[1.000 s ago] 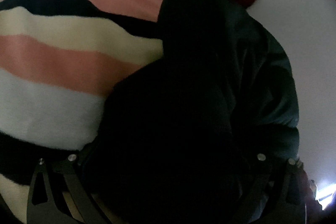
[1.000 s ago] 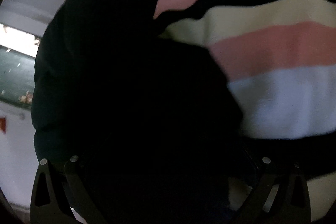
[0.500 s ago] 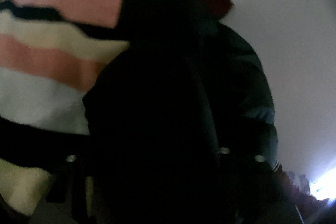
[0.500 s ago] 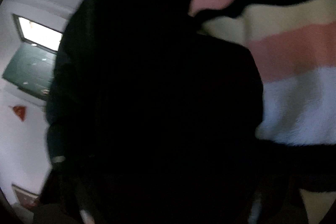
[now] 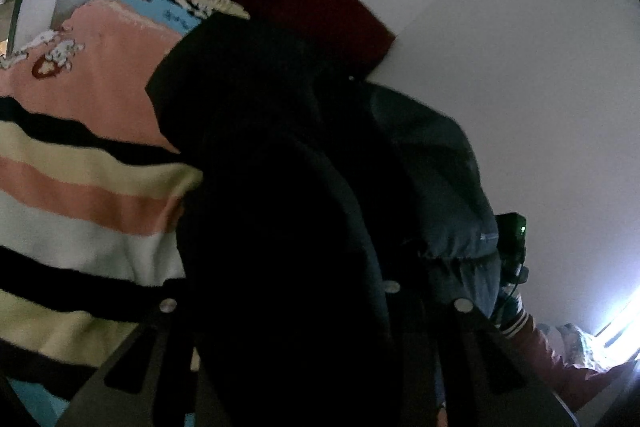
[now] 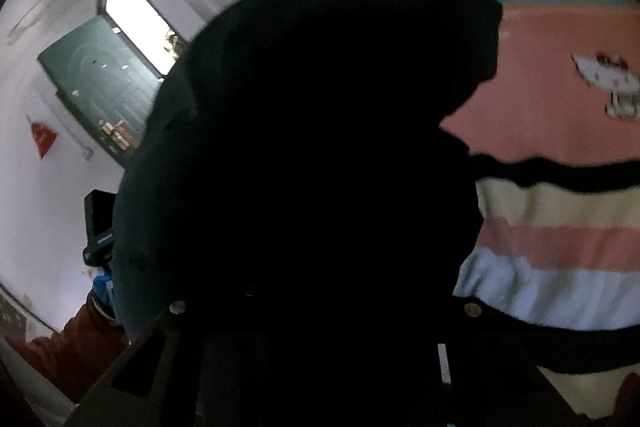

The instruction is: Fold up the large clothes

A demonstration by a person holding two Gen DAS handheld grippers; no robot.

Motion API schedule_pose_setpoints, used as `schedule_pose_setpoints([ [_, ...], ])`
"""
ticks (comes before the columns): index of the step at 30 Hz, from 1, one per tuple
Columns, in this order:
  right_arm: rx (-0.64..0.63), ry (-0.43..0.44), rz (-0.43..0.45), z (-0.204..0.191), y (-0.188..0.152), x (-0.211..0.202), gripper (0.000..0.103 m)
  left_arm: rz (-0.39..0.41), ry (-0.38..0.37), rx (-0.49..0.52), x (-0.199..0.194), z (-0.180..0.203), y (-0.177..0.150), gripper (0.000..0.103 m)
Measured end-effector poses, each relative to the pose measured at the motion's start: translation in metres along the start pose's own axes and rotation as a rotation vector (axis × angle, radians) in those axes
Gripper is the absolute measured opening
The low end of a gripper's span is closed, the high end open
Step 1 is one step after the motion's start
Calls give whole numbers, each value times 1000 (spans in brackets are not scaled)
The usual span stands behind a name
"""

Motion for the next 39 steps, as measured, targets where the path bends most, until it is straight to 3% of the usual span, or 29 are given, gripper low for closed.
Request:
schedule_pose_setpoints([
  [5,25,52,36,-16,-12,-38,25,18,-37,6,-32,18,4,25],
  [8,70,52,31,-13,-33,-44,25,-23,-6,-22,-26,5,-8,26],
  [10,109,17,2,-6,-45,-31,26,-77,67,-28,-16,-15,-22,26],
  [13,178,-123,-72,21,-66,-11,38,-129,154,-69,-3,-48,-34,35],
  [15,184,-218,-102,32,-76,-5,56,-124,166,-79,-9,-58,-35,41],
  [17,205,-243,-98,38,-82,-8,66,-118,171,-77,-17,-60,-33,46],
  [22,192,-303,-107,35,-79,-15,74,-118,178,-69,-36,-61,-28,51],
  [24,200,-337,-91,31,-82,-23,94,-122,187,-56,-38,-62,-26,52],
  [30,275,-391,-3,49,-71,-59,95,-71,219,-52,-67,-61,-22,54],
  [35,236,-427,12,26,-75,-82,95,-35,304,9,-93,-47,-18,54],
  [39,188,-452,20,4,-79,-90,95,-29,388,104,-99,-11,-22,54],
])
Point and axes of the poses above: each gripper's, at about its wrist camera, not at the fingertips, and x roughly the way its jaws point, z to its right, y to its top, the point moved 3 cm from there along x, roughly the way its jaws point, and after that the axes turned 4 degrees about -y, right-handed, at the moved point
